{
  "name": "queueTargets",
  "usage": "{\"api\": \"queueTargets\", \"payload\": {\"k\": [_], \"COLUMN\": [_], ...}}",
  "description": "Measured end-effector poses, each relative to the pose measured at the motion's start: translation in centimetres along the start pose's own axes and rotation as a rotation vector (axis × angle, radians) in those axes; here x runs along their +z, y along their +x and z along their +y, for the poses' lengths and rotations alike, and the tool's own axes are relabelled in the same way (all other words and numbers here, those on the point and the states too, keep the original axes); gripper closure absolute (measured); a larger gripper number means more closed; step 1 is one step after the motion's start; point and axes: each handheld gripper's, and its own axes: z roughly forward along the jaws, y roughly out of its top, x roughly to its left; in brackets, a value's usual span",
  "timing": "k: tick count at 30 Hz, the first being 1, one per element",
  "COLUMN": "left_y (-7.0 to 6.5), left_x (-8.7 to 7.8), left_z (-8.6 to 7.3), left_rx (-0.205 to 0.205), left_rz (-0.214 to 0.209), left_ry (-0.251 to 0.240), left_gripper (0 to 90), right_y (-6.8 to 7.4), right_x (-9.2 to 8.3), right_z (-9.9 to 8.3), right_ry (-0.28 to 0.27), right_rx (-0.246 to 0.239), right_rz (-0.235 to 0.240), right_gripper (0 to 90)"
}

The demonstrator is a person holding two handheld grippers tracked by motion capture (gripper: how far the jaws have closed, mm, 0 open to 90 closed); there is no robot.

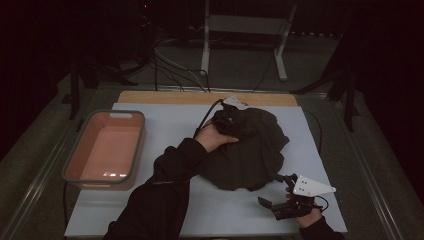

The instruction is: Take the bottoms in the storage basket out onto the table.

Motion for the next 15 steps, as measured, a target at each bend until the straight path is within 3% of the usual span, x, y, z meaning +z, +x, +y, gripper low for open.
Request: {"api": "queueTargets", "payload": {"k": [7, 15], "left_y": [0.0, 0.3], "left_x": [-1.9, -3.6], "left_z": [0.5, 0.5], "left_rx": [-0.013, 0.01], "left_rz": [0.026, 0.034], "left_ry": [-0.014, -0.008], "left_gripper": [16.1, 6.0], "right_y": [0.0, 0.0], "right_x": [-0.1, -0.1], "right_z": [0.0, 0.0], "right_ry": [0.006, 0.006], "right_rx": [0.0, -0.002], "right_rz": [-0.007, -0.007], "right_gripper": [9.9, 9.9]}}
